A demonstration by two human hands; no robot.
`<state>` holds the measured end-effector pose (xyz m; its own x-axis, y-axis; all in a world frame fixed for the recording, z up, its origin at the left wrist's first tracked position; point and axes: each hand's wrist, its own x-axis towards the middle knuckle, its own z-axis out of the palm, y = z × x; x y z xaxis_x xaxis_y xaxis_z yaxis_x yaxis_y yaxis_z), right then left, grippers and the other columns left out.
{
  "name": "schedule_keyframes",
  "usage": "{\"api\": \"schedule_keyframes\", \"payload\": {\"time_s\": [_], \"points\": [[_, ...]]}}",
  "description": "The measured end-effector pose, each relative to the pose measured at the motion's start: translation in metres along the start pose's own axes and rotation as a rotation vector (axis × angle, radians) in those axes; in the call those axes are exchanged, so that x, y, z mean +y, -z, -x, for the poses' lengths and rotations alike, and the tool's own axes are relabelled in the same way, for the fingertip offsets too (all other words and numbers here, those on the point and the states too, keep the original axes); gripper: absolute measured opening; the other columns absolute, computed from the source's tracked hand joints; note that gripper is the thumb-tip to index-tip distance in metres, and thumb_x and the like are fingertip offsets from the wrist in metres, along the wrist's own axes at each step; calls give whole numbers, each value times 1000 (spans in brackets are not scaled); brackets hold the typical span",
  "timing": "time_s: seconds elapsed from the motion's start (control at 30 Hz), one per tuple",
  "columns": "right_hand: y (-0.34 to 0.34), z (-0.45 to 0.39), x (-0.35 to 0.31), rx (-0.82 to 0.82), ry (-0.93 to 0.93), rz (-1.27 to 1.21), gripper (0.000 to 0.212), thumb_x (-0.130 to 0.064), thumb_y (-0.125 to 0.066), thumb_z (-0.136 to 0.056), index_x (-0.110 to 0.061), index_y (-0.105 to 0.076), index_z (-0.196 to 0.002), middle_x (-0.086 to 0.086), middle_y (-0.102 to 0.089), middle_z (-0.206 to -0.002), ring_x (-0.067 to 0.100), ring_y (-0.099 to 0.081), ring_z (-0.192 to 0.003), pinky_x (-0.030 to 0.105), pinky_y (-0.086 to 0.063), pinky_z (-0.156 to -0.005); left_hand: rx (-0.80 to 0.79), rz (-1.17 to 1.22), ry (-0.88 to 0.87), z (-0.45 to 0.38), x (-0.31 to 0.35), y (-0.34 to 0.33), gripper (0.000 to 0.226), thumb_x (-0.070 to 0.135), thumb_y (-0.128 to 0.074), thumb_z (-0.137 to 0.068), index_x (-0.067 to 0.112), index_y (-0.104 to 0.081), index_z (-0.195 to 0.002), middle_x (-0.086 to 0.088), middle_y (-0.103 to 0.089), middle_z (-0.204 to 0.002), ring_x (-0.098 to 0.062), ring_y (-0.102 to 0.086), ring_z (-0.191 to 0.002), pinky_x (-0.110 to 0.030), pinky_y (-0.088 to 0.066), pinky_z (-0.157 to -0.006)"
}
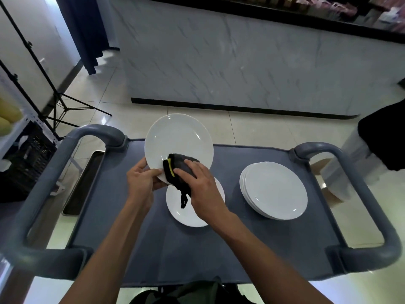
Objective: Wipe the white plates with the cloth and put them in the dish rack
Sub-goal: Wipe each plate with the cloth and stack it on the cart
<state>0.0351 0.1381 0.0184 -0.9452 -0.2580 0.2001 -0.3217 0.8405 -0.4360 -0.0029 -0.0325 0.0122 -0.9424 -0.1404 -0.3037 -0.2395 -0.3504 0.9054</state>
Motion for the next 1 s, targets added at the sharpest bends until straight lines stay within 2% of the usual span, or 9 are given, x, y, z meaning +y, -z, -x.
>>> {"api": "schedule_keyframes", "payload": {"time_s": [0.2,0.4,0.5,0.67,0.83,1.0], "points": [[13,4,26,75,-76,38,68,15,-60,-81,-20,-57,-139,11,-42,-153,32,-33,-143,48,-34,-112,-19,-25,6,-3,6,2,42,-14,-56,-84,20,-72,-104,-3,-78,-86,-27,-74,-71,-40,-61,-59],[43,-19,49,169,-169,109,57,7,-56,-90,-19,-56,-140,13,-42,-152,34,-35,-141,49,-33,-112,-123,-70,22,0,7,-2,44,-14,-56,-84,20,-74,-105,-13,-77,-92,-35,-73,-73,-48,-62,-65],[55,-31,52,199,-172,149,60,11,-55,-87,-19,-58,-139,12,-43,-151,33,-36,-140,46,-32,-113,-193,-83,37,5,6,-7,46,-15,-56,-84,18,-72,-112,-14,-77,-96,-36,-74,-75,-43,-61,-61],[61,-46,47,199,-115,168,59,9,-55,-87,-19,-57,-139,12,-45,-150,34,-36,-139,48,-33,-111,-266,-121,69,11,3,-13,47,-17,-58,-82,10,-70,-119,-17,-76,-97,-36,-73,-76,-42,-61,-60],[50,-50,31,174,-40,118,59,7,-56,-87,-21,-58,-138,9,-46,-150,34,-36,-139,51,-32,-113,-298,-147,68,14,2,-17,48,-16,-60,-82,8,-68,-122,-21,-75,-101,-43,-71,-85,-45,-61,-63],[38,-45,15,128,84,52,54,4,-55,-86,-23,-63,-132,8,-50,-148,35,-39,-137,51,-32,-112,-313,-123,68,16,1,-15,49,-16,-60,-82,11,-70,-121,-19,-75,-104,-42,-73,-88,-46,-61,-65]]}}
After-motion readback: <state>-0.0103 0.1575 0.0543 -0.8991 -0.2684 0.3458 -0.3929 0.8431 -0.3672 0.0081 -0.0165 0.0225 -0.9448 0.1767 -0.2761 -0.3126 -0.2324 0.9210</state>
